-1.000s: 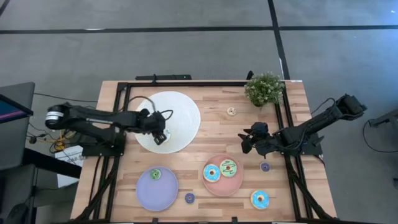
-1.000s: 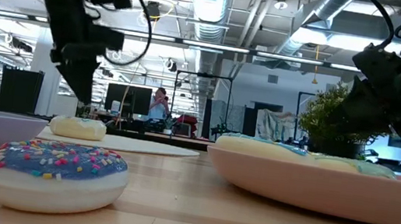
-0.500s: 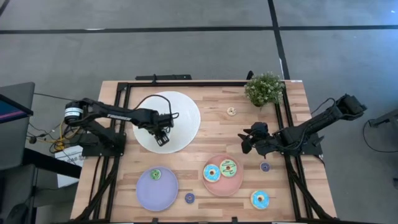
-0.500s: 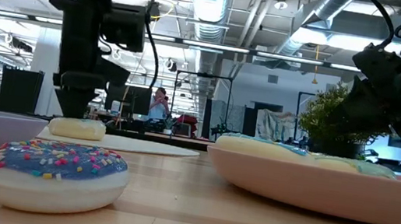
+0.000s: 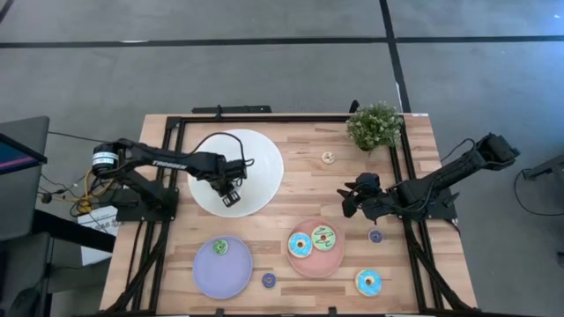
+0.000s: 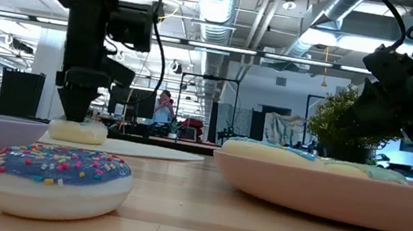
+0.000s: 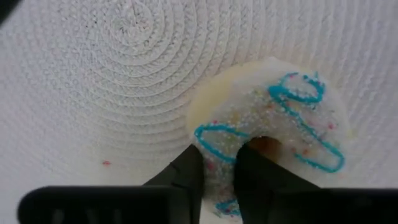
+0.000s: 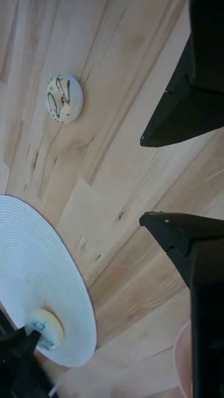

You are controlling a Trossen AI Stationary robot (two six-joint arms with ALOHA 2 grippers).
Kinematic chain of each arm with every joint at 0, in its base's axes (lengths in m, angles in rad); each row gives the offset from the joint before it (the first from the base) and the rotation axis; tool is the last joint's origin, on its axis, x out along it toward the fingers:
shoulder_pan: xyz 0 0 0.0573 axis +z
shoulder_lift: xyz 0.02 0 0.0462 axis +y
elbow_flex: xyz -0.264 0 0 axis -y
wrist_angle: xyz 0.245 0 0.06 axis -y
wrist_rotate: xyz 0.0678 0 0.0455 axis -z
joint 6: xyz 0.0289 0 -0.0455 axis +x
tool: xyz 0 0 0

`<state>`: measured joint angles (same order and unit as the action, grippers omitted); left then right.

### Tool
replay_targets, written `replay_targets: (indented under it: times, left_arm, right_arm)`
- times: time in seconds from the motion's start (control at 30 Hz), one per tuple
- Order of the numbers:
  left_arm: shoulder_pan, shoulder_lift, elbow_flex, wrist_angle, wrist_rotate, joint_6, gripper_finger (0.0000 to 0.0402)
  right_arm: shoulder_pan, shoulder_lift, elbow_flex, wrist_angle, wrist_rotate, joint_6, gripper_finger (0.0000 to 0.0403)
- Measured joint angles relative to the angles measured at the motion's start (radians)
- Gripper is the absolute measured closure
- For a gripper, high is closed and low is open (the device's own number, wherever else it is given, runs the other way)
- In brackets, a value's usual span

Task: Pick & Place donuts
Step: Put the large white donut on the pink plate

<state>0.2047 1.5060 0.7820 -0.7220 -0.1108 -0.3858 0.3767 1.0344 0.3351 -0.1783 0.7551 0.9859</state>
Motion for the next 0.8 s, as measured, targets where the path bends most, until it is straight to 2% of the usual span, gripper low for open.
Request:
replay_targets:
  times: [0.3, 0.43, 0.6, 0.7, 0.8]
  left_arm:
    - [-0.011, 0.0, 0.212, -0.099, -0.001, 0.004, 0.0362]
    - [-0.056, 0.0, 0.299, -0.056, 0.059, -0.029, 0.0362]
    - [-0.198, 0.031, 0.361, 0.105, 0.134, -0.079, 0.0363]
    - [-0.312, 0.13, 0.433, 0.127, 0.126, -0.08, 0.0363]
    - [-0.405, 0.275, 0.554, 0.132, 0.111, -0.058, 0.0363]
  right_arm:
    - [0.0, 0.0, 0.0, 0.0, 0.0, 0.0, 0.0234]
    - [0.0, 0.0, 0.0, 0.0, 0.0, 0.0, 0.0234]
    - [0.0, 0.0, 0.0, 0.0, 0.0, 0.0, 0.0234]
    - [0.0, 0.0, 0.0, 0.0, 0.0, 0.0, 0.0234]
    - [0.0, 0.0, 0.0, 0.0, -0.012, 0.0, 0.0234]
